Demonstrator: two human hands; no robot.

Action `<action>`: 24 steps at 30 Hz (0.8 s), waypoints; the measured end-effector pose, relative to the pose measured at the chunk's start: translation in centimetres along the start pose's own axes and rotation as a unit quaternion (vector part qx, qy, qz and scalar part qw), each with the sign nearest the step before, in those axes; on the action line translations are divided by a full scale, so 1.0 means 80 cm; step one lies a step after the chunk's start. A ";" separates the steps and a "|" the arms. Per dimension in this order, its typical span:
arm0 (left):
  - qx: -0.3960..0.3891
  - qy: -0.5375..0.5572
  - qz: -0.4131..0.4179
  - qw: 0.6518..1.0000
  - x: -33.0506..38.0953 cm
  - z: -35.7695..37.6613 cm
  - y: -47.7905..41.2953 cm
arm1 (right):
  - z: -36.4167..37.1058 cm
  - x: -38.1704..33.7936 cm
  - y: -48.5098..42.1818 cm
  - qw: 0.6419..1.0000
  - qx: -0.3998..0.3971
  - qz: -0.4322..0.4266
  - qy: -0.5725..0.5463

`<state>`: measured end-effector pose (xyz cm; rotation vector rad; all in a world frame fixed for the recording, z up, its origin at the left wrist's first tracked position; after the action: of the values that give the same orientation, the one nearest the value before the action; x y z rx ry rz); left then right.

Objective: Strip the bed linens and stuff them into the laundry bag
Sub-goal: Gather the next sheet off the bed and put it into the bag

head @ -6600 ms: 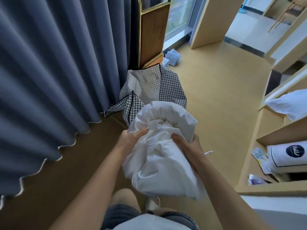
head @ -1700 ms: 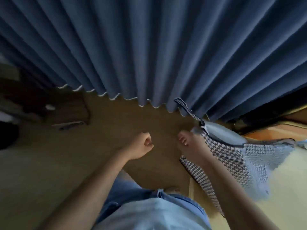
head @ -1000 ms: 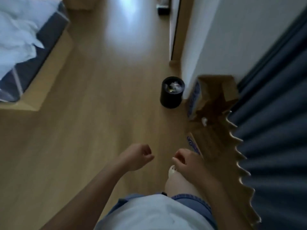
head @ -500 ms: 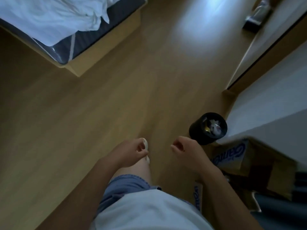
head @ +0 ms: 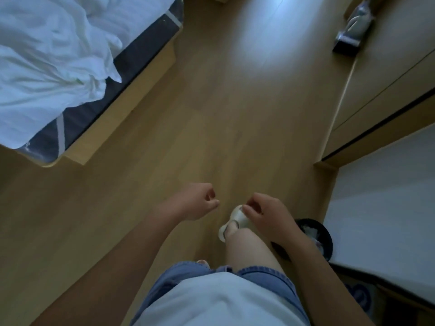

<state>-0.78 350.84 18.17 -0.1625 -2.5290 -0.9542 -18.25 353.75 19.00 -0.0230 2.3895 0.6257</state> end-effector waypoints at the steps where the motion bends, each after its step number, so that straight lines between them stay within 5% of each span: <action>1: -0.007 0.001 -0.001 1.000 0.007 -0.010 -0.030 | -0.012 0.005 -0.027 1.000 -0.004 0.006 -0.002; 9: -0.019 0.022 0.017 0.999 0.083 -0.158 -0.244 | -0.161 0.006 -0.285 0.997 -0.037 -0.033 0.057; 19: 0.046 0.118 -0.069 0.990 0.057 -0.371 -0.476 | -0.326 -0.016 -0.586 0.996 -0.047 -0.044 0.066; 24: 0.034 0.111 -0.035 0.993 0.076 -0.496 -0.628 | -0.408 -0.032 -0.748 0.995 -0.050 -0.030 0.082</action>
<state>-5.11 286.70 17.19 0.0496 -2.3705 -0.8602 -25.36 285.92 16.59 -0.1965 2.5017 0.7389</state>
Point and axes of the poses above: each hand's wrist, its own y-axis away from the middle knuckle, its own z-axis out of the palm, x = y × z, the point moved 6 cm from there along -y, towards the middle knuckle, and after that the axes turned 2 degrees about -y, right-handed, at the moved point
